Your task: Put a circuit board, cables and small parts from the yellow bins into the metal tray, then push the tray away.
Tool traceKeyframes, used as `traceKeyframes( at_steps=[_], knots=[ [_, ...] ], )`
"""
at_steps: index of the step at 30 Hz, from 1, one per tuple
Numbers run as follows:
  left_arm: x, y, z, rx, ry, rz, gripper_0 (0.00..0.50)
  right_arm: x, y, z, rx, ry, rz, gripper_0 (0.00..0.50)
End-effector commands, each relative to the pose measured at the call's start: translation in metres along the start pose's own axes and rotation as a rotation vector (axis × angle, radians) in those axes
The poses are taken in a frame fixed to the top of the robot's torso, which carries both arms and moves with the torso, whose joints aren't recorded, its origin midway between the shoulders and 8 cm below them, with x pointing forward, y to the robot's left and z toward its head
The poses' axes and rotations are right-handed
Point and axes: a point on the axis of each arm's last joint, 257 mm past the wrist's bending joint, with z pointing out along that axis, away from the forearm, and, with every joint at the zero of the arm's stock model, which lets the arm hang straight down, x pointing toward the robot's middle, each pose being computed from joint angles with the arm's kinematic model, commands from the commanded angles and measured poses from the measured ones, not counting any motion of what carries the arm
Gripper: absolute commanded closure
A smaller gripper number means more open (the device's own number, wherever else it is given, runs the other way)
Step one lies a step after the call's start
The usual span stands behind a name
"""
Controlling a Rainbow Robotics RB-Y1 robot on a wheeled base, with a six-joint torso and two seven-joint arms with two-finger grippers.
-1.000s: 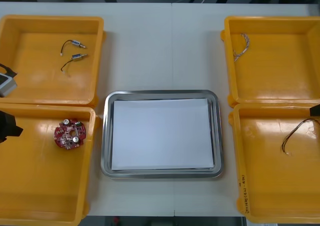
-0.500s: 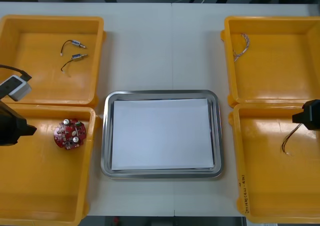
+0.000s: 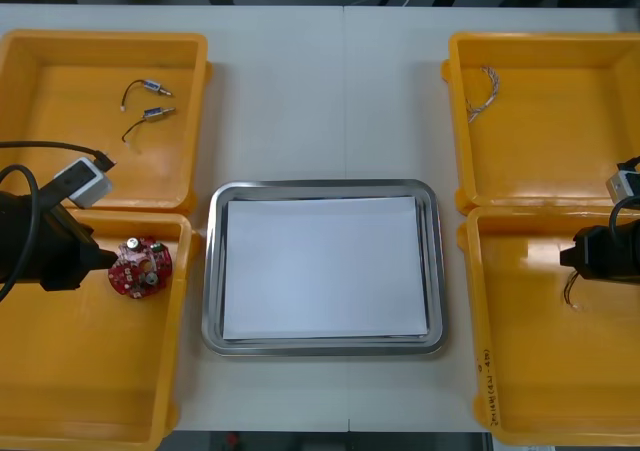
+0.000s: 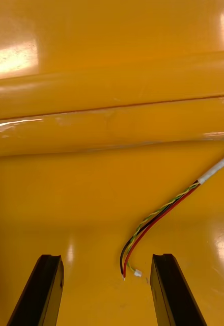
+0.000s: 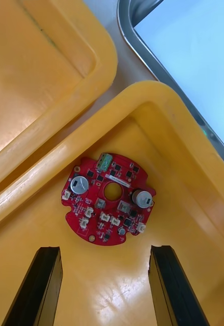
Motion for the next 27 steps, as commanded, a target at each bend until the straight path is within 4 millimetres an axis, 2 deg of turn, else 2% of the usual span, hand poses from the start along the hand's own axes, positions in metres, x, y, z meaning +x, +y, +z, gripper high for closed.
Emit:
traceKeyframes(
  at_steps=[1,5,10,15,19,27],
  knots=[
    [0.005,-0.007,-0.001,0.001,0.007,0.195,0.0,0.01,-0.005,0.014,0.012,0.01,-0.06,0.0],
    [0.007,-0.003,0.0,-0.015,-0.012,0.249,0.0,0.015,-0.013,0.023,0.028,0.015,-0.057,0.0],
    [0.011,-0.009,0.004,-0.002,-0.018,0.267,0.0,0.025,-0.021,0.03,0.057,0.025,-0.067,0.0],
    [0.006,-0.018,0.015,-0.001,-0.075,0.281,0.0,0.037,-0.025,0.037,0.079,0.035,-0.072,0.0],
    [0.008,-0.022,0.022,0.009,-0.088,0.284,0.0,0.05,-0.023,0.041,0.064,0.054,-0.052,0.0],
    [0.016,-0.021,0.033,0.016,-0.085,0.286,0.0,0.059,-0.015,0.049,0.058,0.062,-0.032,0.0]
  ],
)
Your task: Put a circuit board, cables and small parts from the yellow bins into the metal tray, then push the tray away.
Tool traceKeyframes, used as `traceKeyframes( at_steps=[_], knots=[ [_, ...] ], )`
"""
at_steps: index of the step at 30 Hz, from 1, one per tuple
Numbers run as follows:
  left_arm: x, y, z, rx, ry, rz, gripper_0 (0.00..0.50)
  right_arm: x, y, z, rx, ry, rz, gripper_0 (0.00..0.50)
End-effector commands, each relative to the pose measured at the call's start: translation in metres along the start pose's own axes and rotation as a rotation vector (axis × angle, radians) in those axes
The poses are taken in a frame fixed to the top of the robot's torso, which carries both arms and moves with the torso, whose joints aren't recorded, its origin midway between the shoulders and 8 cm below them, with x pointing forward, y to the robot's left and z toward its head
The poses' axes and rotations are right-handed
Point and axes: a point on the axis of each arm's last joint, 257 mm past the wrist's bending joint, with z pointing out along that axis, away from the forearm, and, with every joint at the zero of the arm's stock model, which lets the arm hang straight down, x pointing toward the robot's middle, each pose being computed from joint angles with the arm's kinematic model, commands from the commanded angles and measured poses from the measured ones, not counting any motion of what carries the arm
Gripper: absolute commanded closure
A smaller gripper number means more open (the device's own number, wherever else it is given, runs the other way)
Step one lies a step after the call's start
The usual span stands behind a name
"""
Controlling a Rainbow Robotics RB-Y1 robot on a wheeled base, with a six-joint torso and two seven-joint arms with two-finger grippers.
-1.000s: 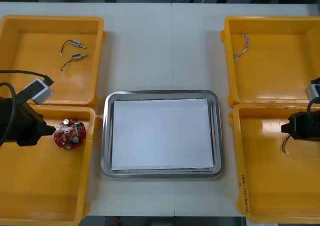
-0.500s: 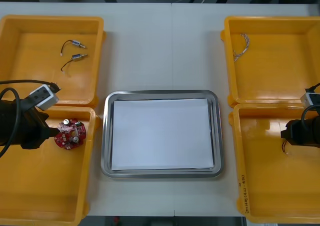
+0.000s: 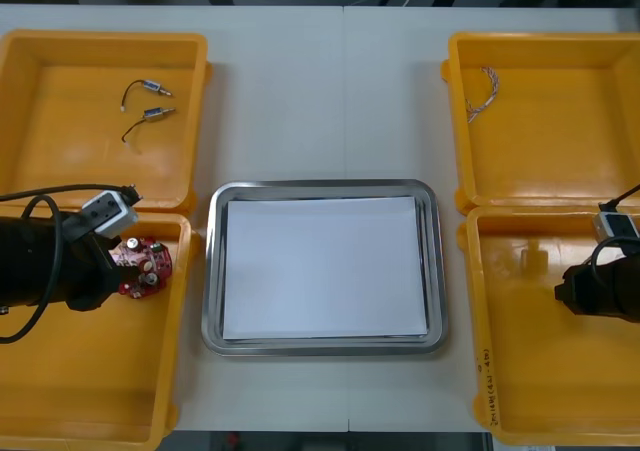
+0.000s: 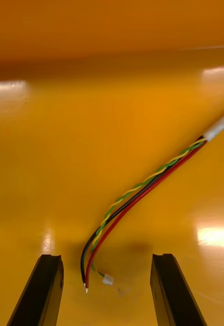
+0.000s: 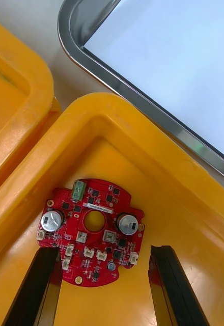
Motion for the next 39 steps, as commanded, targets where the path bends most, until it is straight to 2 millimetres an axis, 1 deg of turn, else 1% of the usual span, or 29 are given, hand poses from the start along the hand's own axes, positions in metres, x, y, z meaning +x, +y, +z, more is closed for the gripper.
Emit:
traceKeyframes(
  at_steps=[1,8,15,16,17,18,19,22,23,24,33,36,37,38,39],
  knots=[
    [0.018,-0.003,0.007,0.014,0.024,0.095,0.0,0.016,0.008,0.01,-0.003,0.017,0.008,0.0],
    [0.024,-0.007,0.018,0.018,0.019,0.094,0.0,0.021,0.015,0.015,-0.01,0.016,0.023,0.0],
    [0.024,-0.01,0.029,0.022,0.004,0.1,0.0,0.026,0.012,0.017,-0.001,0.023,0.026,0.002],
    [0.025,-0.01,0.031,0.023,0.003,0.097,0.0,0.028,0.012,0.017,-0.002,0.026,0.027,0.058],
    [0.026,-0.01,0.031,0.021,0.004,0.1,0.0,0.028,0.012,0.017,-0.002,0.026,0.025,0.103],
    [0.026,-0.01,0.033,0.023,0.006,0.103,0.0,0.029,0.012,0.017,-0.003,0.028,0.023,0.235],
    [0.027,-0.011,0.035,0.025,0.007,0.102,0.0,0.03,0.012,0.017,-0.004,0.03,0.024,0.323],
    [0.027,-0.011,0.038,0.026,0.006,0.108,0.0,0.031,0.012,0.018,-0.005,0.033,0.022,0.398],
    [0.027,-0.01,0.039,0.024,0.005,0.109,0.0,0.031,0.012,0.018,-0.005,0.033,0.022,0.436],
    [0.027,-0.011,0.041,0.025,0.002,0.109,0.0,0.031,0.012,0.018,-0.005,0.033,0.022,0.5],
    [0.021,-0.009,0.046,0.027,-0.001,0.124,0.0,0.031,0.012,0.018,-0.005,0.033,0.022,0.5],
    [0.02,-0.007,0.047,0.025,0.0,0.124,0.0,0.018,0.012,0.011,-0.01,0.001,0.026,0.5],
    [0.02,-0.006,0.047,0.024,0.001,0.124,0.0,0.002,0.011,0.0,-0.009,-0.037,0.016,0.5],
    [0.021,-0.006,0.047,0.022,0.002,0.126,0.0,0.005,0.011,-0.003,-0.01,-0.023,0.017,0.5],
    [0.021,-0.005,0.048,0.023,0.003,0.126,0.0,0.002,0.013,-0.007,-0.014,-0.028,0.014,0.5]
  ],
)
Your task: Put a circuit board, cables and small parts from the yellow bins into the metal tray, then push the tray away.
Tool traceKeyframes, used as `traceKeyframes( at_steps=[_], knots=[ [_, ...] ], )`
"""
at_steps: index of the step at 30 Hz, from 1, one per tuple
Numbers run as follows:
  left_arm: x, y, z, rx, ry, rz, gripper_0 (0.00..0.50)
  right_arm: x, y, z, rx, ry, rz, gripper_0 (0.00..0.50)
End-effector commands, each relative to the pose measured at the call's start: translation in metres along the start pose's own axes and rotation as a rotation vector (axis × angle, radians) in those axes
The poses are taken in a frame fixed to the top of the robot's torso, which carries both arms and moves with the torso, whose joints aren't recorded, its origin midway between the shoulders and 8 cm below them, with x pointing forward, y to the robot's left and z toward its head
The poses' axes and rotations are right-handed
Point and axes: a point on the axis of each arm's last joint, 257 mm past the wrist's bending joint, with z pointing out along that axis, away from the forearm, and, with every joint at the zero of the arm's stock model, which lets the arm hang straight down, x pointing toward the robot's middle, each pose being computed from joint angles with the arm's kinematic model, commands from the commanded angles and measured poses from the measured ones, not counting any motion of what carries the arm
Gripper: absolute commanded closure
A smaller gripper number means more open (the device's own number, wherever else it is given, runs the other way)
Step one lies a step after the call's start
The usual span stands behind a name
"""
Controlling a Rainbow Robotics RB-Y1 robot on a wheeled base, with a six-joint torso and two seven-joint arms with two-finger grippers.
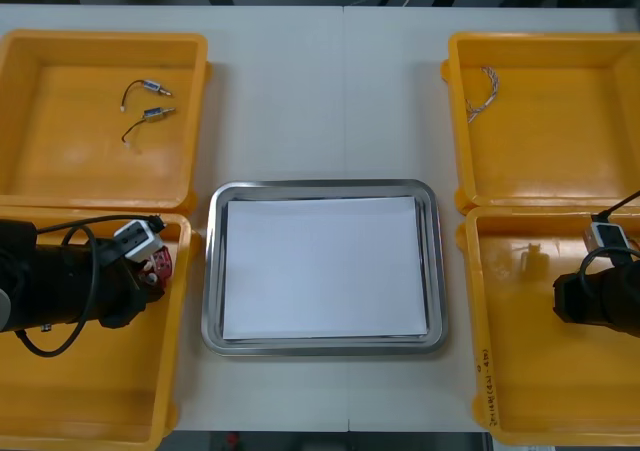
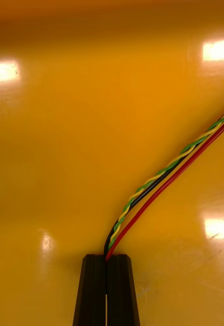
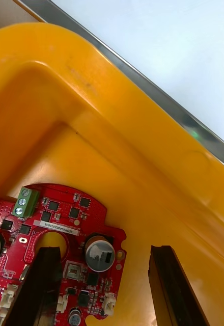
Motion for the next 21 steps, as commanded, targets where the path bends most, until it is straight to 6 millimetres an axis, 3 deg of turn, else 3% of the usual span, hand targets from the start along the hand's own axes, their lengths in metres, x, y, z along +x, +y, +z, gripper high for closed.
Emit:
traceKeyframes(
  at_steps=[1,15,21],
  knots=[
    [-0.003,0.015,-0.005,-0.03,0.013,0.145,0.0,-0.007,0.006,-0.021,-0.019,-0.012,-0.01,0.5],
    [-0.005,0.017,0.003,-0.027,0.015,0.16,0.0,-0.022,-0.004,-0.078,-0.008,-0.017,0.013,0.5],
    [-0.005,0.017,0.004,-0.026,0.015,0.159,0.0,-0.015,-0.006,-0.094,-0.049,0.003,0.05,0.5]
  ],
)
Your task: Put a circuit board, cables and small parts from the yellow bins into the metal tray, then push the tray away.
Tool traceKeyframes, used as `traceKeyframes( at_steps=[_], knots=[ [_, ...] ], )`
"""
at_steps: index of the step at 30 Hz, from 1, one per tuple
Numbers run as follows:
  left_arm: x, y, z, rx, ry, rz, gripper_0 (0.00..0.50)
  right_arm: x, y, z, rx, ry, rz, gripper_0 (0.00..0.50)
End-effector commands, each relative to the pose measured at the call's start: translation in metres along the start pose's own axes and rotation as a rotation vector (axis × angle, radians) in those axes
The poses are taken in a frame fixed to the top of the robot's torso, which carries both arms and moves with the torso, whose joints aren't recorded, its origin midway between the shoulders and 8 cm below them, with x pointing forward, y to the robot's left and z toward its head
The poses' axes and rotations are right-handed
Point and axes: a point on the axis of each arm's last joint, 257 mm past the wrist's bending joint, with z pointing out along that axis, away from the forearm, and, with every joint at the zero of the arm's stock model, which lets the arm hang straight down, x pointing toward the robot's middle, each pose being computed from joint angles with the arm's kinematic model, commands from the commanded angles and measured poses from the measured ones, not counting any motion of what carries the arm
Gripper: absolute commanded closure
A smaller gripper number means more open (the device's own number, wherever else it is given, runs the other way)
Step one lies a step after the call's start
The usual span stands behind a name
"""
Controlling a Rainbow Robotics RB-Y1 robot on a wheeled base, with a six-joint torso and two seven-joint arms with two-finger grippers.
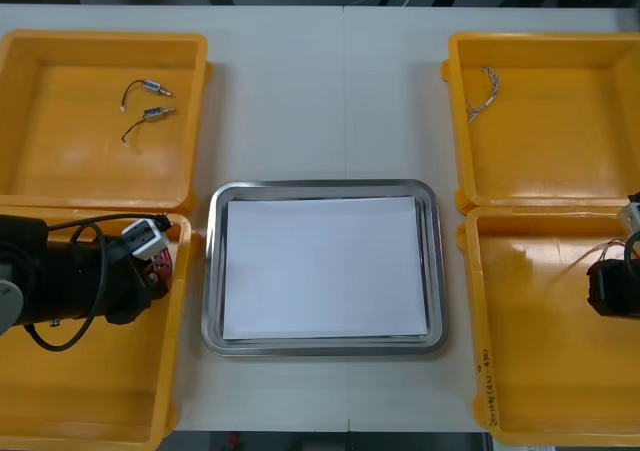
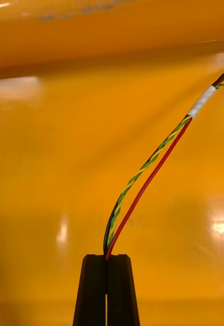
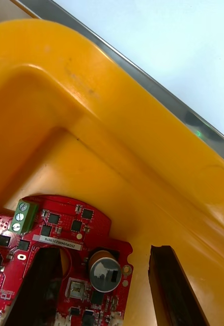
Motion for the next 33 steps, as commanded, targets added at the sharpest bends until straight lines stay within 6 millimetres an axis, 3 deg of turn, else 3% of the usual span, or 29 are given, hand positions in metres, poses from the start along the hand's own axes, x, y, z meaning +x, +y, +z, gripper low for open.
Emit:
traceKeyframes(
  at_steps=[1,6,7,8,9,10,26,33],
  knots=[
    [-0.003,0.015,-0.007,-0.03,0.011,0.145,0.0,-0.01,-0.008,-0.025,0.009,-0.046,0.019,0.5],
    [-0.001,0.015,-0.006,-0.031,0.016,0.146,0.0,0.002,-0.008,-0.031,0.018,-0.048,0.023,0.5],
    [-0.001,0.016,-0.007,-0.033,0.015,0.147,0.043,0.003,-0.008,-0.032,0.019,-0.049,0.024,0.5],
    [-0.001,0.016,-0.007,-0.033,0.015,0.147,0.248,0.007,-0.008,-0.032,0.019,-0.047,0.027,0.5],
    [-0.001,0.015,-0.006,-0.031,0.016,0.146,0.483,0.011,-0.007,-0.032,0.019,-0.043,0.029,0.5],
    [-0.001,0.015,-0.006,-0.031,0.016,0.146,0.5,0.014,-0.007,-0.032,0.02,-0.042,0.03,0.5],
    [0.003,0.02,-0.01,-0.037,0.026,0.151,0.5,0.056,0.008,-0.049,0.02,-0.045,0.05,0.5],
    [0.013,0.031,-0.025,-0.049,0.058,0.136,0.5,0.067,0.016,-0.046,-0.002,-0.038,0.08,0.5]
  ],
)
